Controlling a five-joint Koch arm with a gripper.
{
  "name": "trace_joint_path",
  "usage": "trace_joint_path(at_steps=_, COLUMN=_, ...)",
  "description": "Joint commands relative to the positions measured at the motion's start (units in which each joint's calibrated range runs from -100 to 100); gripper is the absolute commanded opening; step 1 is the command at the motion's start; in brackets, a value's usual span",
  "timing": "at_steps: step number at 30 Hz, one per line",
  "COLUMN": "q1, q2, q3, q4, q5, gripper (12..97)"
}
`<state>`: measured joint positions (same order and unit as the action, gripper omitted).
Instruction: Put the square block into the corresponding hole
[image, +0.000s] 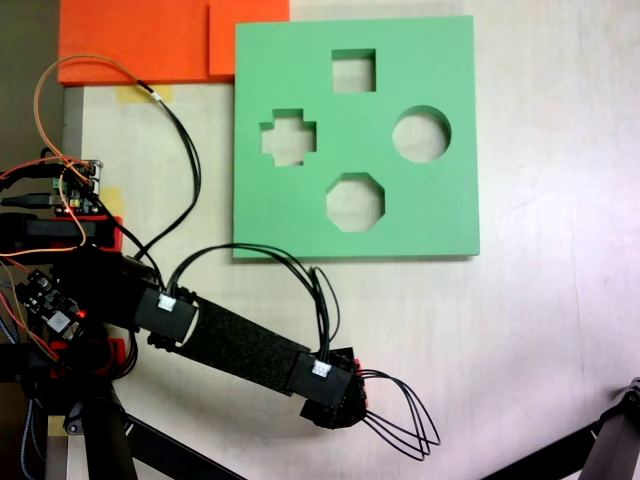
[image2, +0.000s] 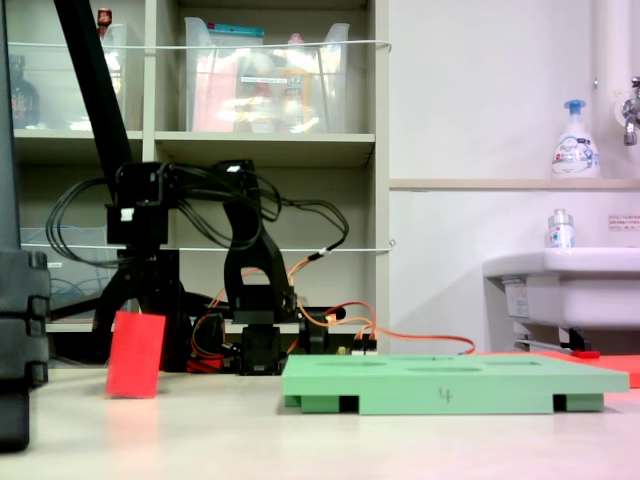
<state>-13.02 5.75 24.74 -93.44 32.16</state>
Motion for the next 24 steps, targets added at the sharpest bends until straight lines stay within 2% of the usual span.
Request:
trace_joint_path(at_steps=1, q1=-0.15, q2=0.12, q3=1.08, q4=-0.97, q5=0.44, gripper=35.9)
trace_joint_path(at_steps=4, q1=-0.59, q2=-1.42, q3=1.08, q4=-2.61, q5=0.59, gripper=29.0)
trace_joint_path(at_steps=16, q1=-0.44, q2=-10.63, q3=1.18, q4=-6.56, q5=1.37, gripper=28.9)
trace_joint_path(at_steps=24, q1=2.0, q2=-23.9, q3=1.08, q4=-6.56, q5=4.35, gripper=28.9)
